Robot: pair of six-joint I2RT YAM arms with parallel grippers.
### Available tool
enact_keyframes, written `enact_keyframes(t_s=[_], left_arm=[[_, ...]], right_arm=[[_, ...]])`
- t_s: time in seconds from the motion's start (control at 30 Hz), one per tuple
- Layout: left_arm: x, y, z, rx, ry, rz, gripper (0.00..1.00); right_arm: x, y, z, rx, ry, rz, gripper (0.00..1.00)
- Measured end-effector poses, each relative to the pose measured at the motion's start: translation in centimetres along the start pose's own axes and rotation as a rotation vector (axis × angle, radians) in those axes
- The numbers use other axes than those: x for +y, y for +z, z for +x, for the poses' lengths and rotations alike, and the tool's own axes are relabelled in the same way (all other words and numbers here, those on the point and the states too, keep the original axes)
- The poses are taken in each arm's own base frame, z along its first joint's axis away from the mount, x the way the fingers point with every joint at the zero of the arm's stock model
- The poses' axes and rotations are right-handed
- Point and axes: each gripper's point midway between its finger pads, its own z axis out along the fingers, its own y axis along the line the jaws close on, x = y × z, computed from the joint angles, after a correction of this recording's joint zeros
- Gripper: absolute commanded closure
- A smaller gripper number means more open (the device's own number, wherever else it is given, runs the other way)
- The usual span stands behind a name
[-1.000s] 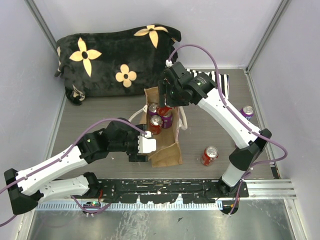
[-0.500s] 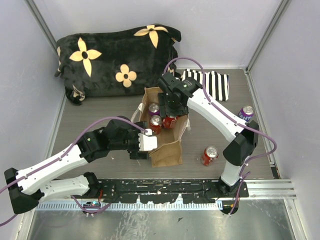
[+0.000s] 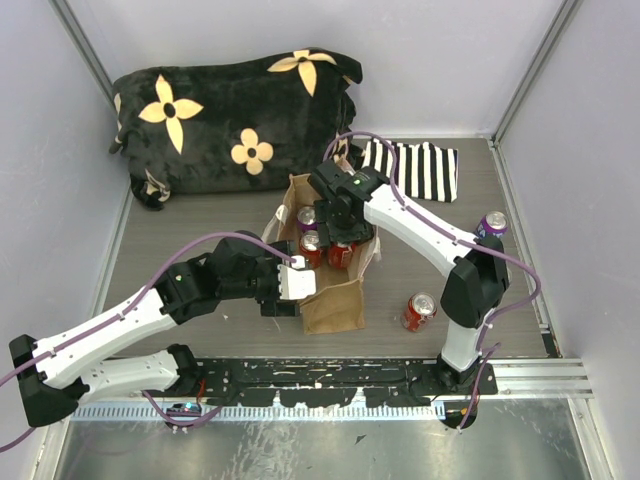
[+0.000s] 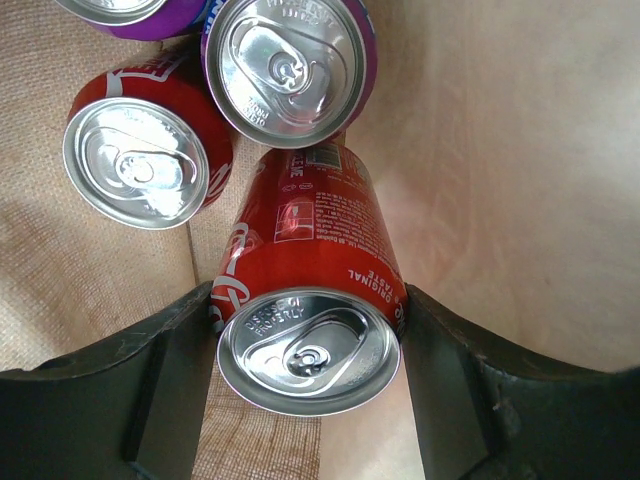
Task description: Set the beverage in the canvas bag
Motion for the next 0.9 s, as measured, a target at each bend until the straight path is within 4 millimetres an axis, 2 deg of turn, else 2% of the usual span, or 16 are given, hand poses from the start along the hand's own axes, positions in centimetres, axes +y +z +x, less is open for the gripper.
enact_keyframes(t_s=[0.5, 0.7, 0.77, 0.9], left_arm=[[0.1, 0.0, -0.1, -0.003, 0.001, -0.003, 0.02], [0.1, -0.2, -0.1, -0.008, 0.001, -0.007, 0.02], [0.1, -0.2, -0.1, -0.008, 0.001, -0.007, 0.02], [0.0, -0.2, 0.0, -0.009, 0.001, -0.007, 0.02]], right_arm=[[0.7, 5.0, 1.0, 0.047, -0.021, 0.023, 0.99], [0.7, 6.1, 1.5, 0.046, -0.025, 0.03, 0.98], [0.6, 6.3, 1.6, 0.046, -0.027, 0.031, 0.87], [0.6, 6.3, 1.6, 0.045, -0.028, 0.033, 0.48]])
